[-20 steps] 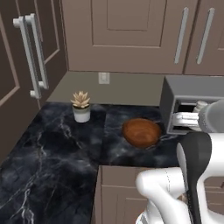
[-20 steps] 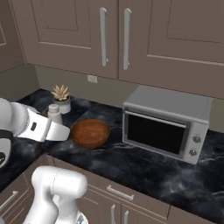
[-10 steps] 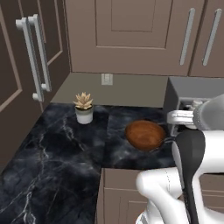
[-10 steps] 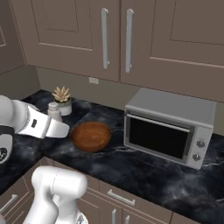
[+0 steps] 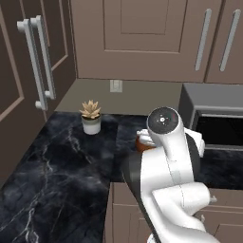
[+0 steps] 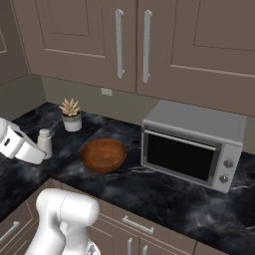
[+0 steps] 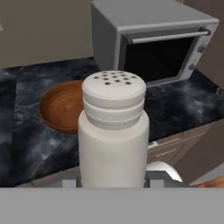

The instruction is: Retrieve the bottle and the shaker from the cabinet and place them next to the mixing bowl on the counter. Then add garlic from the fridge to the mixing bowl.

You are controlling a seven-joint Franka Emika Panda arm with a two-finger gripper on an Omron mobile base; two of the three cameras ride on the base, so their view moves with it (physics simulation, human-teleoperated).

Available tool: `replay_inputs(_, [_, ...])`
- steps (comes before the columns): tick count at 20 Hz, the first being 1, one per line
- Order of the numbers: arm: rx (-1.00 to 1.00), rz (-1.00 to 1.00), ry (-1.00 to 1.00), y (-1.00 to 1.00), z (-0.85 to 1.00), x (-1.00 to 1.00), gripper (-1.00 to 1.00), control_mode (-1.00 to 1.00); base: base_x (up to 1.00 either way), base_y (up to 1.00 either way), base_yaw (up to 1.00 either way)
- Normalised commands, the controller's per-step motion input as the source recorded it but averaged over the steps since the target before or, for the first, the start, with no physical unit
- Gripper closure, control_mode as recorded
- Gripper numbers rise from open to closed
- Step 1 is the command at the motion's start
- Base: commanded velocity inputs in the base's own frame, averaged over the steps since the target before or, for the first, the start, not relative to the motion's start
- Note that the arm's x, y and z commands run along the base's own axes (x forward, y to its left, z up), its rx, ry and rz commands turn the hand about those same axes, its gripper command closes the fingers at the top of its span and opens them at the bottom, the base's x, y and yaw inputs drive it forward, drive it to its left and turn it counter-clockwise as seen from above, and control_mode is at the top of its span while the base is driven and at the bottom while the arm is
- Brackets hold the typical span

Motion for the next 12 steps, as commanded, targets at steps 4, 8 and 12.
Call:
replay_inputs(4, [-0.01,-0.12,0.06,0.04,-0.61,0.46,1.00,-1.00,0.00,0.00,0.00])
replay_inputs(8, [-0.08,-0.01,0.00,0.24,-0.40,0.29,1.00,-1.00,0.00,0.00,0.00])
replay_inputs(12, [0.01,0.00,-0.12,0.13,-0.60,0.27,1.00,-1.00,0.00,0.00,0.00])
